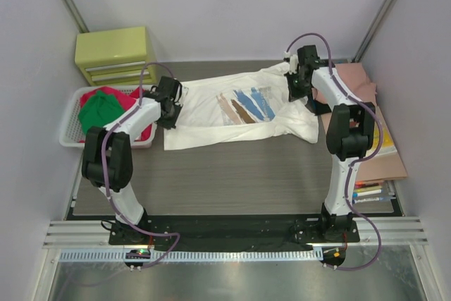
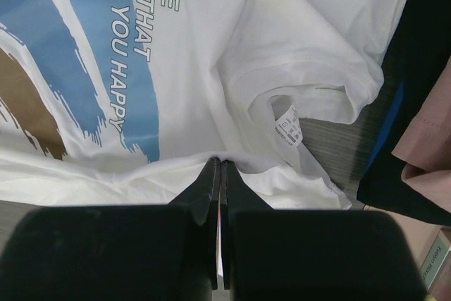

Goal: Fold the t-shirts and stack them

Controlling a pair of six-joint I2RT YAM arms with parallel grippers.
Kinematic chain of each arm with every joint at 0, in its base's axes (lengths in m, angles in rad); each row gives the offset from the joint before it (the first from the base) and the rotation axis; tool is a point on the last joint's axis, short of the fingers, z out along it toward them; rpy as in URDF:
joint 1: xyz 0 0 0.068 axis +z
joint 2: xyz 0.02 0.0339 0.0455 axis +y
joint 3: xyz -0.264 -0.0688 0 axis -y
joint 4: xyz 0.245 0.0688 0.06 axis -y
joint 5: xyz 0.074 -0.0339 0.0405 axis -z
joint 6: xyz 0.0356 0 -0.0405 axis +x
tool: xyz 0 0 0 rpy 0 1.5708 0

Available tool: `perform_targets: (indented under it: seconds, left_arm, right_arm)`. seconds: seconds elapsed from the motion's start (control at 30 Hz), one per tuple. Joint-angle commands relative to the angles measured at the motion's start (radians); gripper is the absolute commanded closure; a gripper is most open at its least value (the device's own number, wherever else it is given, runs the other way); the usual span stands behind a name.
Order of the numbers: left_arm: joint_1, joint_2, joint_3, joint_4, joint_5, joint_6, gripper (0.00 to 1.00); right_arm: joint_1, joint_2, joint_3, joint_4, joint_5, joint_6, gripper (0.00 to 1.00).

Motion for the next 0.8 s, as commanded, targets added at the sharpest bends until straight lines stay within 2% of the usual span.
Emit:
perform_targets:
  seconds: [0.0, 0.27, 0.77]
  left_arm:
    - [-0.001, 0.026, 0.063, 0.039, -0.041, 0.013, 1.0]
    - [-0.001, 0.087, 0.108, 0.038, -0.049, 0.016, 1.0]
    - [-0.001, 0.1, 0.077, 0.061, -0.052, 0.026, 1.0]
  right_arm:
    - [-0.002, 0.036, 0.079, 0.004, 0.011, 0.007, 0.99]
    - [0.014, 0.134, 0.232, -0.047, 0.021, 0.014, 0.99]
    - [0.078, 0.264, 0.425, -0.108, 0.061, 0.009, 0.99]
